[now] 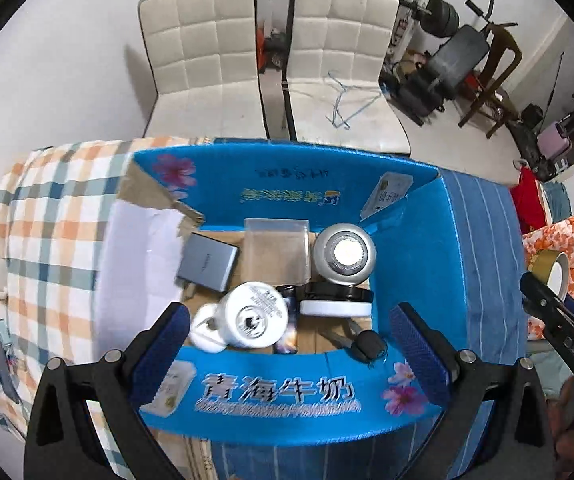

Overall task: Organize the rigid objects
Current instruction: 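Carry the metal tin with the right gripper and lower it into the blue box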

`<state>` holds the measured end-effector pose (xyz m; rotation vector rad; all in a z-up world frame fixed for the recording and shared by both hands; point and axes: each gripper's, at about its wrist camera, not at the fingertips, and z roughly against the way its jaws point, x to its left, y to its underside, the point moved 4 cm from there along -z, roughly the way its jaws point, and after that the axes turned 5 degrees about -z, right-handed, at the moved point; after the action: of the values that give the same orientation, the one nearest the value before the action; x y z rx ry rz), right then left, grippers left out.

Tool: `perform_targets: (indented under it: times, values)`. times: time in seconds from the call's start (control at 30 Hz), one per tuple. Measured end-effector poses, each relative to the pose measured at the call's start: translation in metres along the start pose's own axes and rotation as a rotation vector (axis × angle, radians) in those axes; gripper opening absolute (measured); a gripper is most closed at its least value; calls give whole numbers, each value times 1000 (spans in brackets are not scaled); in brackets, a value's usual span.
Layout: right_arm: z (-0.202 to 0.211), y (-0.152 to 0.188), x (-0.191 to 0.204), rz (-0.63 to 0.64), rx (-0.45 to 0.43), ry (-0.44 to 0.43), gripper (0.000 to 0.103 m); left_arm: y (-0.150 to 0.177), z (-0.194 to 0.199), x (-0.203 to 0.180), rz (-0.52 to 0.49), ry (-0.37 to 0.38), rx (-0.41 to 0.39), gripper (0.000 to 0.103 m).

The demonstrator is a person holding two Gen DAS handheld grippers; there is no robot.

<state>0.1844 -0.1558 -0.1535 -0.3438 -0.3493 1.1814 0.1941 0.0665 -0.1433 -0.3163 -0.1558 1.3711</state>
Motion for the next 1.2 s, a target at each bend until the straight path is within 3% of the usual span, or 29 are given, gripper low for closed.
perform_targets:
  times: [0.23, 0.43, 0.7, 0.9, 1.2]
  values:
    - [22, 27, 73, 94, 37, -136, 67, 11, 17, 29, 13, -44, -19, 103]
    - [-25, 66, 125, 164, 124, -161, 67, 24, -12, 66, 42, -91, 39, 103]
    - [-99, 108, 154, 220, 227, -91, 67, 42, -67, 90, 41, -89, 125, 103]
    - [-120, 120, 154, 221, 271, -11, 67, 48, -86, 85, 8, -64, 147, 103]
    - [-129, 120, 143, 168, 325, 36, 67, 53, -91, 78, 8, -45, 155, 103]
